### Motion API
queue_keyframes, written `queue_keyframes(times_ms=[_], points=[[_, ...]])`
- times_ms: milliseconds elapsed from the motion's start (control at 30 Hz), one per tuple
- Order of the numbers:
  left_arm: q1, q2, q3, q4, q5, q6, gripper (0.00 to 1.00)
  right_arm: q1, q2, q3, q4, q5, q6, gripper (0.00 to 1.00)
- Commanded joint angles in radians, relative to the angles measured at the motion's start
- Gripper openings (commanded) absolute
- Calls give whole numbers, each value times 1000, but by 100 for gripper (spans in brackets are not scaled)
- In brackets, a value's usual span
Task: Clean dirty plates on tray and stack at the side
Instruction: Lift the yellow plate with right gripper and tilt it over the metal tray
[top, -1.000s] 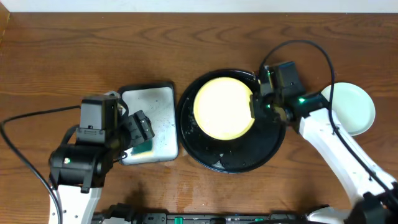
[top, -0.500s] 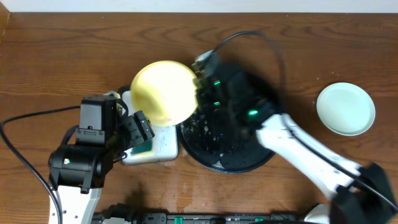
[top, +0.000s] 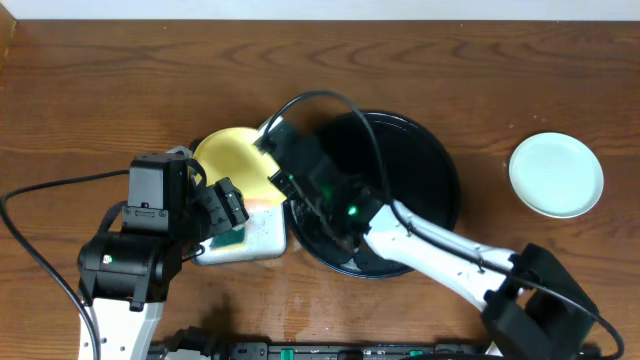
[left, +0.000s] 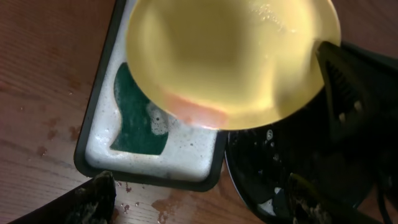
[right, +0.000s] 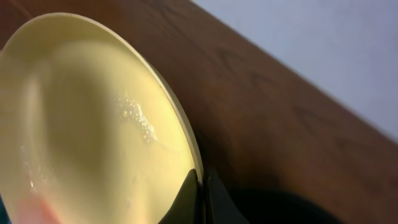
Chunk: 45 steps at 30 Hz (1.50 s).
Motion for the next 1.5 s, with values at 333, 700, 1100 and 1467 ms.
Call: queue_keyframes(times_ms=[333, 700, 1100, 1467], points=[[3, -3, 16, -2, -2, 14, 88, 71, -140, 11, 20, 195, -154, 1], [3, -3, 16, -2, -2, 14, 88, 86, -142, 11, 8, 202, -349, 1], [3, -3, 16, -2, -2, 14, 88, 91, -142, 11, 11, 203, -433, 1], [3, -3, 16, -2, -2, 14, 88, 91, -142, 11, 14, 224, -433, 1]])
